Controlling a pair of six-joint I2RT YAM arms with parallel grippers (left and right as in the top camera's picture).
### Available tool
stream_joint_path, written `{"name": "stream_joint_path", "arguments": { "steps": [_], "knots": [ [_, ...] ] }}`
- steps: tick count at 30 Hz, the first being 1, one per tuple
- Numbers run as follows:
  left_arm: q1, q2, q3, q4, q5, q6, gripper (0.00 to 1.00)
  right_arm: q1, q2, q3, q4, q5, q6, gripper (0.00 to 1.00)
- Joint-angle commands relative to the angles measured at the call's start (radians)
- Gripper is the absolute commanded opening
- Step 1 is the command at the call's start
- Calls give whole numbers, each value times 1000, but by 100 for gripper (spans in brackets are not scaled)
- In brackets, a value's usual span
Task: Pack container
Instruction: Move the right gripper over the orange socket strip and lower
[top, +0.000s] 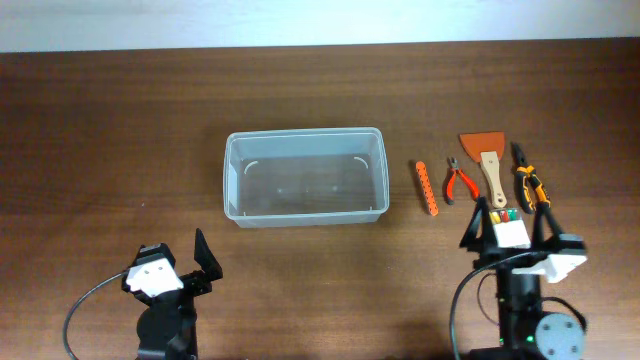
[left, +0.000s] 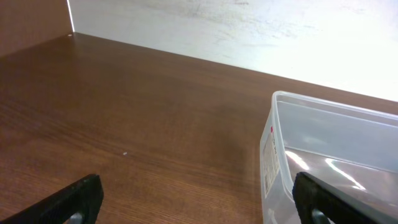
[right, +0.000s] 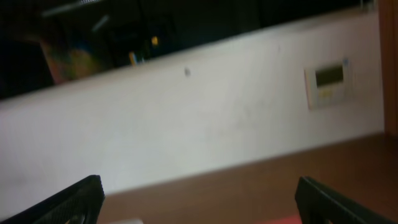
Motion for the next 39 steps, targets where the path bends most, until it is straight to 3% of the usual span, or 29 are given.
{"name": "stream_joint_path", "arguments": {
  "steps": [1,5,8,18,26,29,37,39],
  "knots": [
    [-3,-6,-3,-2,-3,9,99,5,164,150,61,13,-13,99],
    [-3,-6,-3,-2,-3,9,99,5,407,383,56,-23,-14,99],
    [-3,-6,-3,-2,-3,9,99,5,605,607,-74,-78,-14,99],
    [-3,-6,-3,-2,-3,9,99,5,1328,1440,-1055,-209,-13,99],
    [-3,-6,-3,-2,-3,9,99,3,1610,1496,-1152,-97,-14,99],
    [-3,-6,-3,-2,-3,9,99,3,1670,1496,-1199,-97,-129,99],
    [-3,-6,-3,-2,-3,9,99,5,1706,1494,-1284,-97,-310,100],
    [-3,-6,-3,-2,-3,9,99,5,1706,1494,-1316,-97,-309,91]
  ]
}}
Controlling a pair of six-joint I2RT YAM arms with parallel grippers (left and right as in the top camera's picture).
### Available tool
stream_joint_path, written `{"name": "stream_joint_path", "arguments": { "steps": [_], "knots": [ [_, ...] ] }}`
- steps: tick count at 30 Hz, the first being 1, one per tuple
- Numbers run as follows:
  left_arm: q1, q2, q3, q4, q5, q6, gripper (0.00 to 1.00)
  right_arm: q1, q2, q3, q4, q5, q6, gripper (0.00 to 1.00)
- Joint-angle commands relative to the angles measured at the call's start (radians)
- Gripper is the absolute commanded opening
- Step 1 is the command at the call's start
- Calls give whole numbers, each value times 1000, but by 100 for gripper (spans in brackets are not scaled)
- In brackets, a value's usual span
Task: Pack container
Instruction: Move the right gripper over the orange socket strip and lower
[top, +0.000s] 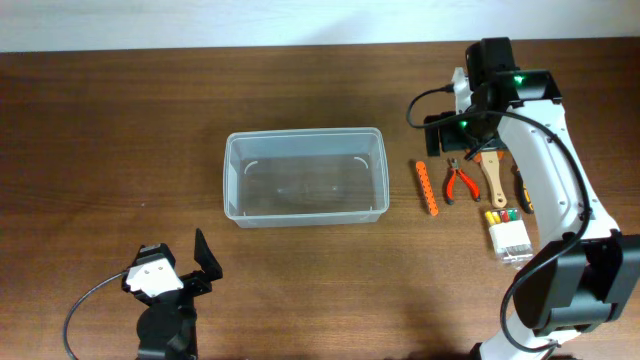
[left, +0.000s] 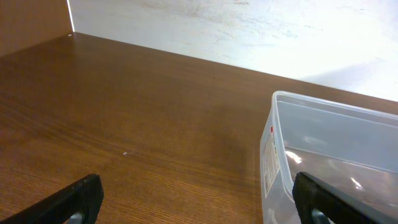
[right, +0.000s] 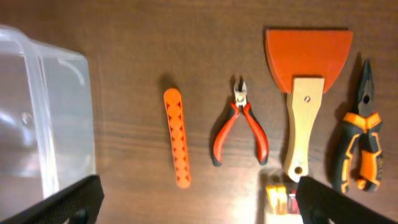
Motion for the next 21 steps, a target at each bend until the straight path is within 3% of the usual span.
{"name": "stream_joint_path", "arguments": {
  "steps": [1,9,21],
  "knots": [
    [-3,-6,-3,-2,-3,9,99,5,-5,14,-41,12,-56,87],
    [-3,-6,-3,-2,-3,9,99,20,-5,-87,-29,4,-56,69],
    [-3,-6,-3,-2,-3,9,99,128,-5,-312,159,16,-47,57]
  ]
}}
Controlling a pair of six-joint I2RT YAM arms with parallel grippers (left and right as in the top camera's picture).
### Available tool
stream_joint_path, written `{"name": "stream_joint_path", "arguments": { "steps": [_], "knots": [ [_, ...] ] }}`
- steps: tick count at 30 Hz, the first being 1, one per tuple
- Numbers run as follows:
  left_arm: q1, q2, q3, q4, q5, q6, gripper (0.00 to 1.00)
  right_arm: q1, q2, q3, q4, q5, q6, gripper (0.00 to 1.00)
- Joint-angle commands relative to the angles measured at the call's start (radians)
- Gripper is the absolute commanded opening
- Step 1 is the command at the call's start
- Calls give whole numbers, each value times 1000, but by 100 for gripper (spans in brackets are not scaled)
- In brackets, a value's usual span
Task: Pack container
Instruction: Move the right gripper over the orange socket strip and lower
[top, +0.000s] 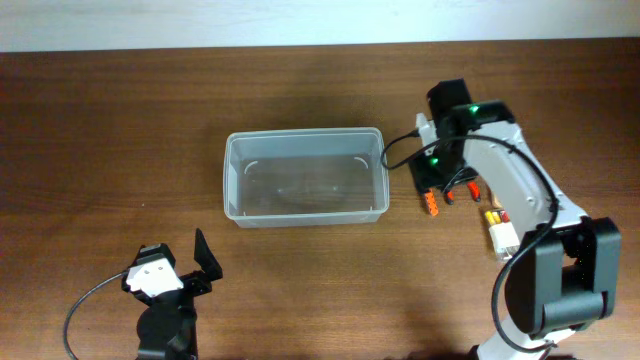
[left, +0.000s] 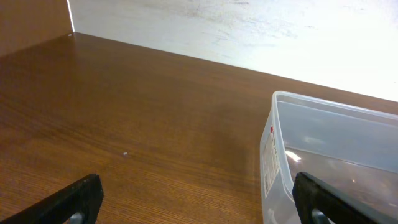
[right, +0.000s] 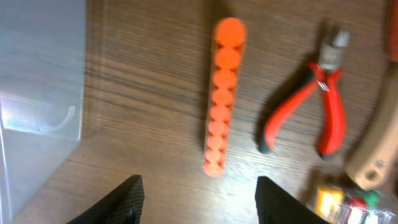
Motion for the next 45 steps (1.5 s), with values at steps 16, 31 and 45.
{"name": "stream_joint_path", "arguments": {
  "steps": [16,31,45],
  "knots": [
    [-3,-6,-3,-2,-4,9,99,19,-2,-64,153,127,143,42],
    [-3,-6,-3,-2,-4,9,99,-51,141,-64,181,39,142,42],
    [-3,-6,-3,-2,-4,9,99,-105,158,-64,202,-61,90,43]
  ]
}}
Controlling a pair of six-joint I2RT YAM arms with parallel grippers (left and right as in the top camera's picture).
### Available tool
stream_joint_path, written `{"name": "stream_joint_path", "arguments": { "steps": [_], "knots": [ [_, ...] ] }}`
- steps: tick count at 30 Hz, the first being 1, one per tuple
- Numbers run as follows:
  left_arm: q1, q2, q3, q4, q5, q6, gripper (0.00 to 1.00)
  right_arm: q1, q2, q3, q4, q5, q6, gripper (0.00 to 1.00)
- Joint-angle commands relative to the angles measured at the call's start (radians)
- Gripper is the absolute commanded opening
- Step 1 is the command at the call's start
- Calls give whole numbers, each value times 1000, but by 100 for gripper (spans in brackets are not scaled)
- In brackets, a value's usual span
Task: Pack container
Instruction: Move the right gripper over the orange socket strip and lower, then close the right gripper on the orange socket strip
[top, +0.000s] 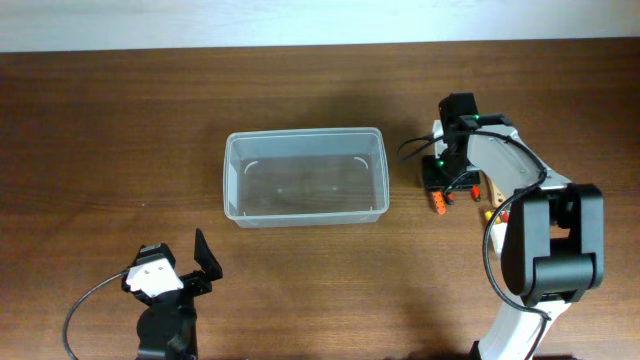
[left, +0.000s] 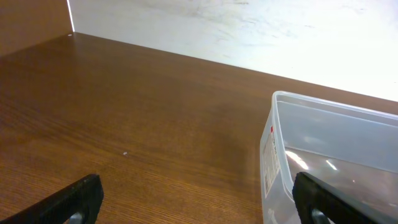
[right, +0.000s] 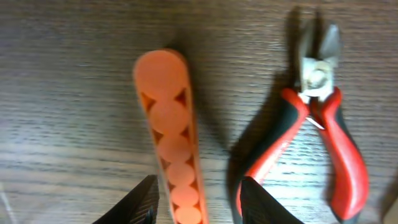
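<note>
A clear plastic container (top: 228, 180) stands empty mid-table; its near corner also shows in the left wrist view (left: 277, 155). To its right lies an orange perforated strip (right: 171, 137), of which only the near end (top: 437, 204) shows in the overhead view. My right gripper (right: 198, 204) is down low over the strip, open, one finger on each side of it, not touching. Red-handled pliers (right: 317, 143) lie just right of the strip. My left gripper (left: 199, 202) is open at the front left, holding nothing.
Right of the pliers, a wooden-handled scraper (top: 494, 190) and a pack of coloured bits (top: 488, 213) are partly hidden by my right arm. The table's far edge meets a white wall.
My right gripper has come down closer to the orange strip and its fingers now straddle it with a narrower gap. The left arm and the container have not moved.
My right arm was parked at the front right, its camera on the wall. Then it was high over the row of tools, then lower and centred on the orange strip. Now its fingers flank the strip. The left arm stayed parked throughout.
</note>
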Motion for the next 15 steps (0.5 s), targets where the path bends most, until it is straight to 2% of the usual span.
{"name": "stream_joint_path", "arguments": {
  "steps": [1,15],
  "knots": [
    [-3,-6,-3,-2,-3,9,99,10,4,-2,7,-37,-18,43],
    [-3,-6,-3,-2,-3,9,99,9,6,-3,26,-45,-19,43]
  ]
}}
